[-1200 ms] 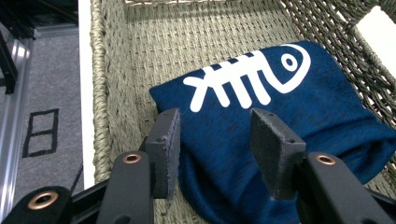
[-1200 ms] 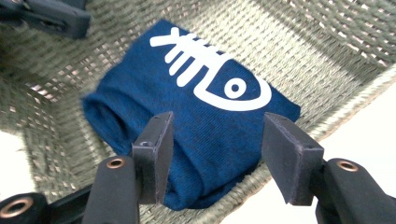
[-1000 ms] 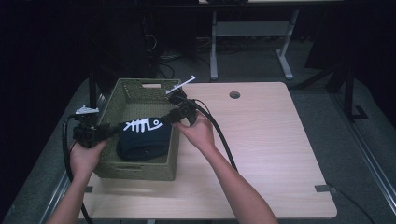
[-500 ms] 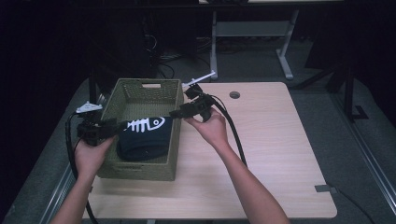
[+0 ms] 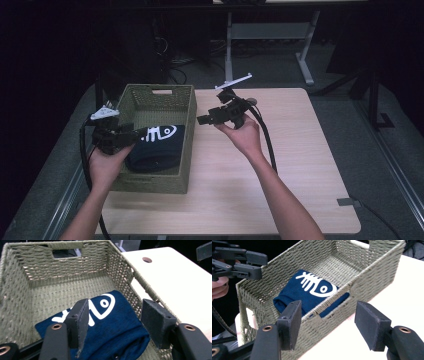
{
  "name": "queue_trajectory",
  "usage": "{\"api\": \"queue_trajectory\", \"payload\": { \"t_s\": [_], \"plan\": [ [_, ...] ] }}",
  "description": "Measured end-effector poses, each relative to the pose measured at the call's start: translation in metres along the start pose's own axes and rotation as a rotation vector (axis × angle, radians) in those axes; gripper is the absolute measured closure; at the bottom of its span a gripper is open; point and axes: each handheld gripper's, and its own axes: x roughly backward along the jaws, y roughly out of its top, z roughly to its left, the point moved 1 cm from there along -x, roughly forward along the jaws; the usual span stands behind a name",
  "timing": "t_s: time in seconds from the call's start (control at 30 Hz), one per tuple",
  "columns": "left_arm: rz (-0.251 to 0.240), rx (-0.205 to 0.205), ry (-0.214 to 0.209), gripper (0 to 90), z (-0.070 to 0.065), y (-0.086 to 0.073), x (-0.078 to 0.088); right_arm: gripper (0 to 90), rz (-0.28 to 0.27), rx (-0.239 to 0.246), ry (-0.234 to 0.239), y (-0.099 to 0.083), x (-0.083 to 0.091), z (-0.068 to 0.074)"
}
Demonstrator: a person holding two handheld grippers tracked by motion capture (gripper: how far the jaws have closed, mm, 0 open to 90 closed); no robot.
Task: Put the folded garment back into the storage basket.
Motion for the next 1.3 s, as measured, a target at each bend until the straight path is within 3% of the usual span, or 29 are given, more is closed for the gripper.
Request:
{"api": "queue_trajectory", "payload": {
  "t_s": [0.7, 1.3],
  "plan": [
    [-0.021, -0.034, -0.048, 32.9, -0.032, 0.013, -0.014, 36.7, -0.039, -0.023, -0.047, -0.016, 0.045, -0.022],
    [-0.033, -0.066, -0.11, 28.6, -0.07, 0.02, -0.031, 36.1, -0.057, -0.048, -0.099, -0.035, 0.079, -0.038]
  ]
}}
